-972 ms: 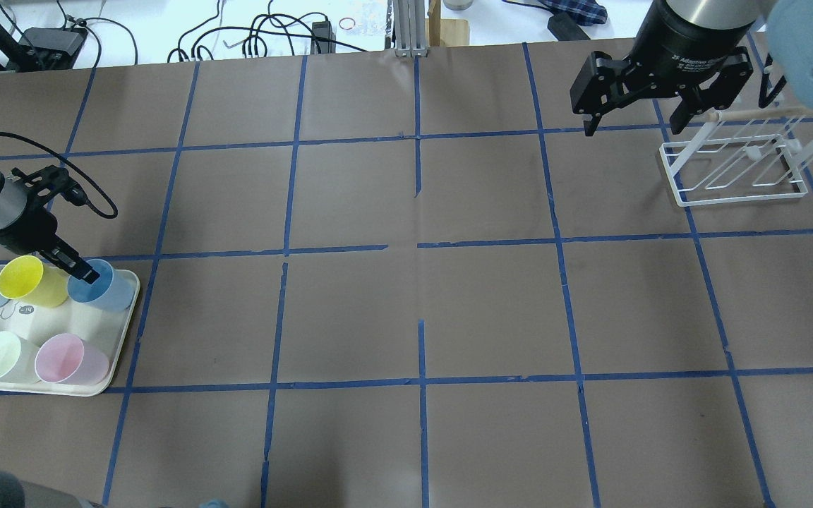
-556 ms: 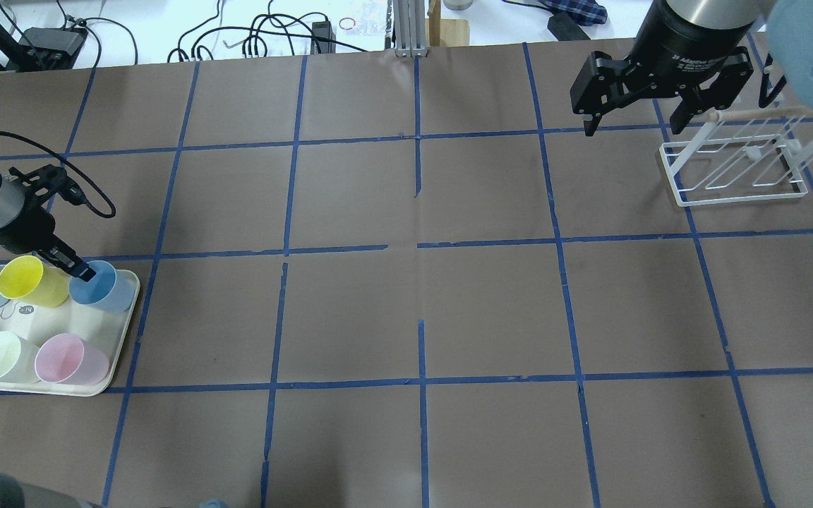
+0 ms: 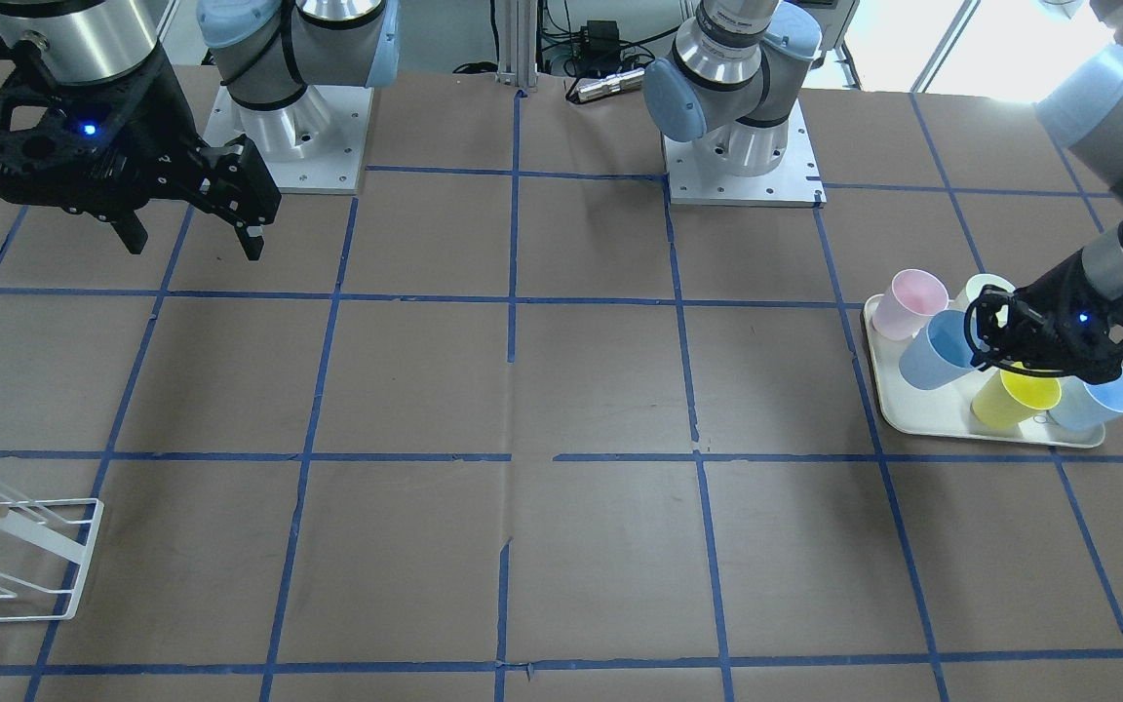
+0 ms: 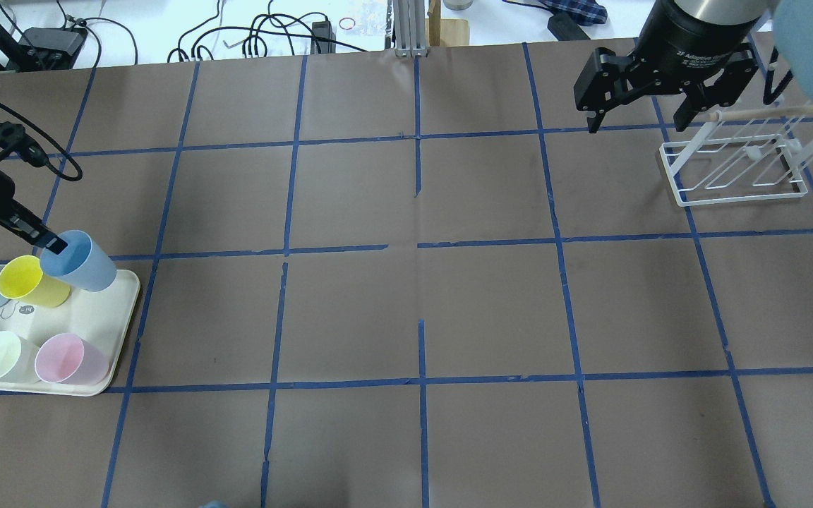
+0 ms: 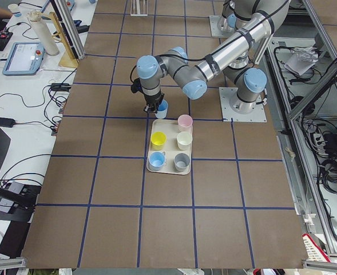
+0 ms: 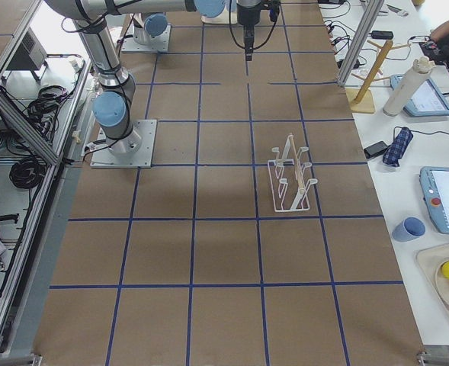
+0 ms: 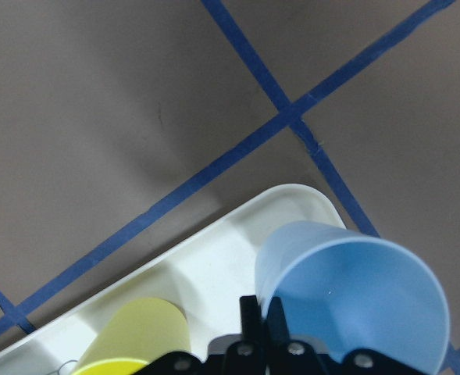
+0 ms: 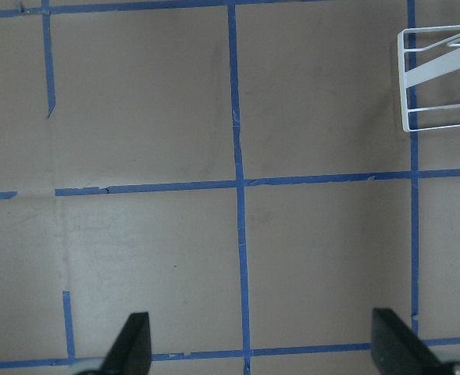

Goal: Transfer IKEA cup to right arm and place on rack

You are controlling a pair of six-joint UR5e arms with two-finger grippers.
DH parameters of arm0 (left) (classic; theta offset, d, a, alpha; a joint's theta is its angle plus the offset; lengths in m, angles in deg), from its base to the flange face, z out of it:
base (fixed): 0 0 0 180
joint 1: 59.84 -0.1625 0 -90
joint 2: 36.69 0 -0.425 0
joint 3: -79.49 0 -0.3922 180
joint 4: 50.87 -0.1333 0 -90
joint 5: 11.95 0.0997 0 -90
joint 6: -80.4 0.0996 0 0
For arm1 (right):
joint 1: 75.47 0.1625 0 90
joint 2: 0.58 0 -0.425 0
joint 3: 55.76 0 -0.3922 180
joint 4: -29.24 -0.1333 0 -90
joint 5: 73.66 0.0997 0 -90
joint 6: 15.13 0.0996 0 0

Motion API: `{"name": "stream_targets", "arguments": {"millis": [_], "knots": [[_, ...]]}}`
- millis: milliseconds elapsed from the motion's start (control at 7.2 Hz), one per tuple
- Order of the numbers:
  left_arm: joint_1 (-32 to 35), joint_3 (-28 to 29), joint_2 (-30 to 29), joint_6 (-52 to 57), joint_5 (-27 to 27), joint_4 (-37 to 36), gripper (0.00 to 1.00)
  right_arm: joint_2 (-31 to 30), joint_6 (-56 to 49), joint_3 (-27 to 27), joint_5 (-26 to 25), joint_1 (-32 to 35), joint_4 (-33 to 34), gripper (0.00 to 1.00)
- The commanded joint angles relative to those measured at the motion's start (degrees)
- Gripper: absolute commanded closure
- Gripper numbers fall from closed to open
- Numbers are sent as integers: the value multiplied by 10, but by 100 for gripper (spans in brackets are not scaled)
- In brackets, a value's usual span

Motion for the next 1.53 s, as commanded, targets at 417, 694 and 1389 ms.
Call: {"name": "stream_targets", "arguments": {"millis": [417,694,1389], "knots": [[78,1,59,-31,-258,264,100,-5,-10,-27,108,-88,-70,0],[137,-16,69,-88,-436,346,100,-18,-32,-28,204,-153,-151,0],[293,-95,74,-114,-797,398,100,-24,-130,-19,473,-231,-465,0]]}}
